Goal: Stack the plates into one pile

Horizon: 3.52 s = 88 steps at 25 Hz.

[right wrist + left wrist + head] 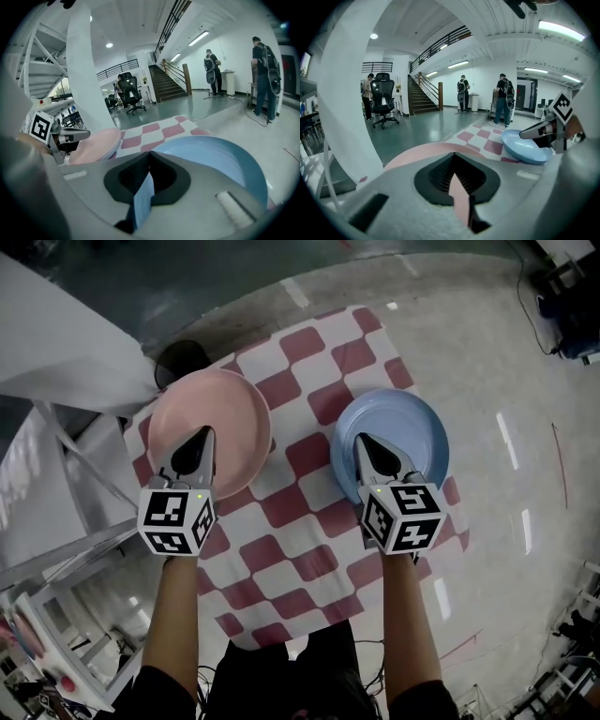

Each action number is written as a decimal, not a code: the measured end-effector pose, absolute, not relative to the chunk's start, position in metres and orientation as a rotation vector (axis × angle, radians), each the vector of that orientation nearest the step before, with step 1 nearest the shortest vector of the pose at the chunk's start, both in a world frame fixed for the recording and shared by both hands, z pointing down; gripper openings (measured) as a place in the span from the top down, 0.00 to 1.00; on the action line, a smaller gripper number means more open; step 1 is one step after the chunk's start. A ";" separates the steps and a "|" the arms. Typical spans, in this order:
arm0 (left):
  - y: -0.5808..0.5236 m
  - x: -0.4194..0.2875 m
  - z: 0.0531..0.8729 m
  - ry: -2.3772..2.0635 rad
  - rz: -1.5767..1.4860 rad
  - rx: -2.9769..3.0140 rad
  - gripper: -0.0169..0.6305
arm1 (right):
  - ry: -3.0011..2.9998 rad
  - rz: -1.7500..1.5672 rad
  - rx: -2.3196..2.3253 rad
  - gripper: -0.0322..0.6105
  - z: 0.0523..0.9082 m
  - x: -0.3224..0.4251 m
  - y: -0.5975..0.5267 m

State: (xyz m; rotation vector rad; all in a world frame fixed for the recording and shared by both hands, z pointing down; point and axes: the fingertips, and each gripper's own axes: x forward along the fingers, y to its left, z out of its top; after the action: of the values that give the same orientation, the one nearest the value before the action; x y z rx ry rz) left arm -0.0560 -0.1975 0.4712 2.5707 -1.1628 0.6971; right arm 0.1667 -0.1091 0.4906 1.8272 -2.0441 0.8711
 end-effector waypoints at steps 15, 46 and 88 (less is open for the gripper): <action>-0.158 0.065 0.473 -0.940 0.741 2.675 0.98 | -1.884 0.934 2.030 0.94 0.494 0.276 -0.029; -0.101 0.144 0.544 -0.605 0.986 2.376 0.73 | -1.773 1.018 2.163 0.94 0.505 0.340 0.034; -0.113 0.149 0.514 -0.661 0.720 2.337 0.95 | -1.768 1.017 2.150 0.94 0.502 0.338 0.042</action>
State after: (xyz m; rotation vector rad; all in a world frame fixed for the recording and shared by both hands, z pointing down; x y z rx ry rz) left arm 0.1490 -0.1134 0.5137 2.3370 -0.6610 0.7197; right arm 0.3378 0.0419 0.5022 2.1504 -1.7675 1.0168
